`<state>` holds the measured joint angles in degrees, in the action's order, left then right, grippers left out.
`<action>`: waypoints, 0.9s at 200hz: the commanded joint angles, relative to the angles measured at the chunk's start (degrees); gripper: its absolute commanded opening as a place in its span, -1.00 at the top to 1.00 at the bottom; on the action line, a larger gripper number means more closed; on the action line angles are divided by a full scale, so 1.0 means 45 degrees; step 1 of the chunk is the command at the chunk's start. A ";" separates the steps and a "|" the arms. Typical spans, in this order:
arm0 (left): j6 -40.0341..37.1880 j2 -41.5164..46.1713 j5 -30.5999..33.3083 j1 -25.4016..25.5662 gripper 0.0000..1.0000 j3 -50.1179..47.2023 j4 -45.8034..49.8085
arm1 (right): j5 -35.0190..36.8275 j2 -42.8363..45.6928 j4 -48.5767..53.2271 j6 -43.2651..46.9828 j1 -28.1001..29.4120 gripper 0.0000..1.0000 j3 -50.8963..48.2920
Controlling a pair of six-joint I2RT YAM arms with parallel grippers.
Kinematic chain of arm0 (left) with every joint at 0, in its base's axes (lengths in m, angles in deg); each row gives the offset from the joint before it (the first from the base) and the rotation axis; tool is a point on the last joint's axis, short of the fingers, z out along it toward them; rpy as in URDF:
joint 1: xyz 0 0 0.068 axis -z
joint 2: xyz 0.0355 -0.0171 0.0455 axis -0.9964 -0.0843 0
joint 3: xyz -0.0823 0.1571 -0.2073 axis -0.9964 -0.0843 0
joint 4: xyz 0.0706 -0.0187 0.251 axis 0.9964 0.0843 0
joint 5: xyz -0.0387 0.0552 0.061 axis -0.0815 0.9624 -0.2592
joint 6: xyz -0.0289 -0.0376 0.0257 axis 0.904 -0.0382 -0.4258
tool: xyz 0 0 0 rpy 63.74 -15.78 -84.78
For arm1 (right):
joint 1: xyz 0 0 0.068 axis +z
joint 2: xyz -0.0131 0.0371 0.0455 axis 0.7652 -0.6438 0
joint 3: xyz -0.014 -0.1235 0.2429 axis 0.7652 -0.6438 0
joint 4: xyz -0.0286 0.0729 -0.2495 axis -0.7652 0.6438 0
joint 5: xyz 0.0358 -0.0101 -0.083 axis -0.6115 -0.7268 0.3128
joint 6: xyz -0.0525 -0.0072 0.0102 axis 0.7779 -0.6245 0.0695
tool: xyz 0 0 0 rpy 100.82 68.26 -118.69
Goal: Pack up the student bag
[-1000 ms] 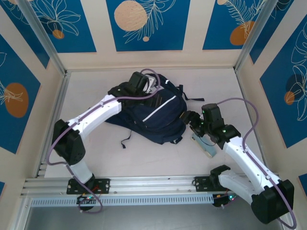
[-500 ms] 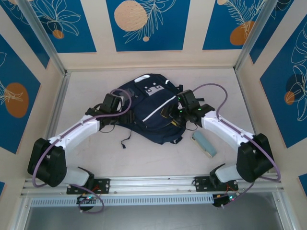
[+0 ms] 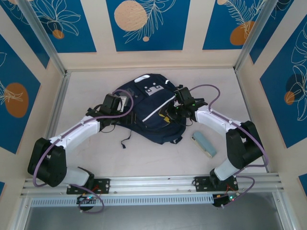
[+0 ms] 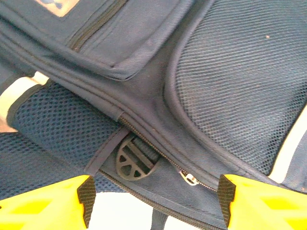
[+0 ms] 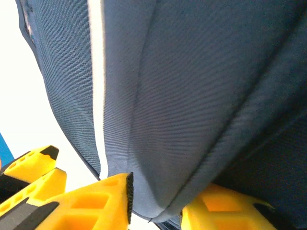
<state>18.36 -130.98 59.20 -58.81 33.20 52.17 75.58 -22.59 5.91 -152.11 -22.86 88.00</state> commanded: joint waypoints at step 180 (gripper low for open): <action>-0.3429 -0.2228 -0.2827 -0.0064 -0.34 0.0526 -0.2296 | -0.3579 -0.0224 -0.2087 -0.1103 -0.1828 1.00 0.3106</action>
<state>6.21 -139.46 48.68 -58.81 33.00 41.02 62.08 -23.75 1.65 -156.33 -30.20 98.65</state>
